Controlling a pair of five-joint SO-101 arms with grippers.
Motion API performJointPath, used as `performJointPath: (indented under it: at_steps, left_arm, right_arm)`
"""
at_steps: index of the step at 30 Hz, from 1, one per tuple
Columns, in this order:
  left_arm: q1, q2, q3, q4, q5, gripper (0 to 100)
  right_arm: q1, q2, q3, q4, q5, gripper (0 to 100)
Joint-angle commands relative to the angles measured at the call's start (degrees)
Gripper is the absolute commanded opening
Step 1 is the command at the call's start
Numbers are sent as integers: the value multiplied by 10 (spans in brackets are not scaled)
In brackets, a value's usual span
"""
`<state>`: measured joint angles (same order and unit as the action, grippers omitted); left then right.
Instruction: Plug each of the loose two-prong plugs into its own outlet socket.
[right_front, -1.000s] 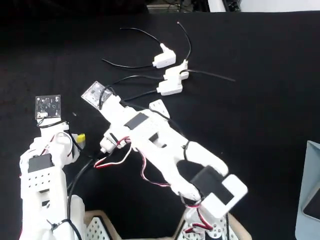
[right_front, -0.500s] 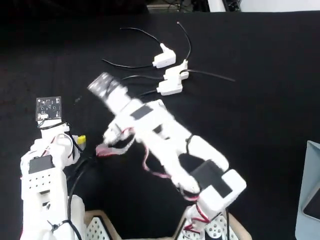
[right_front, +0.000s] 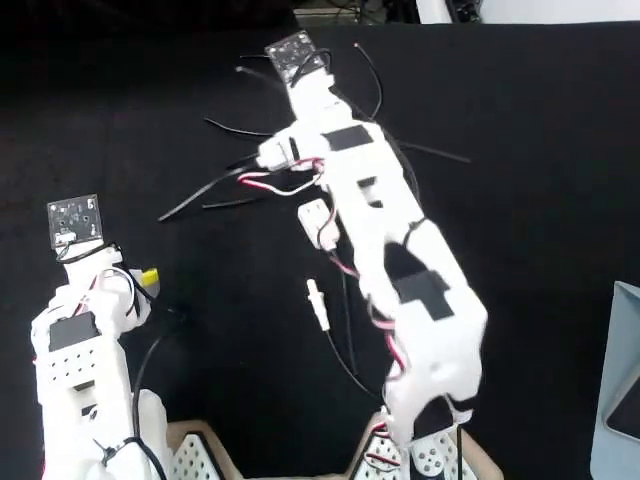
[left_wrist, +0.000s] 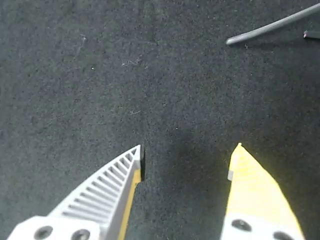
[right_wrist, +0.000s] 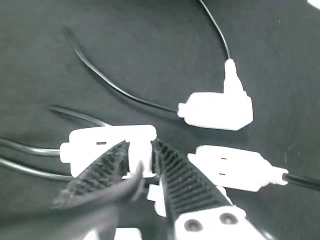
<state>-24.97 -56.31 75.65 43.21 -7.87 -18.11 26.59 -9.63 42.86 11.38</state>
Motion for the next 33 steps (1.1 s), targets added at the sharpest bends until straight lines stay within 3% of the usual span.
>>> performJointPath:
  at_steps: [1,10,18,24,33]
  left_arm:
    - [-5,-11,-22,-7,6,283]
    - [-5,-11,-22,-7,6,283]
    - [-4,-11,-21,-8,6,283]
    - [-4,-11,-20,-9,6,283]
    - [8,-11,-12,-11,6,283]
  right_arm:
    - [5,22,-95,73,-14,158]
    - [-4,-72,-185,327,-38,170]
    - [-4,-225,-87,509,-38,162]
    - [-11,-349,104,469,-36,56]
    - [-63,-481,465,288,-39,163]
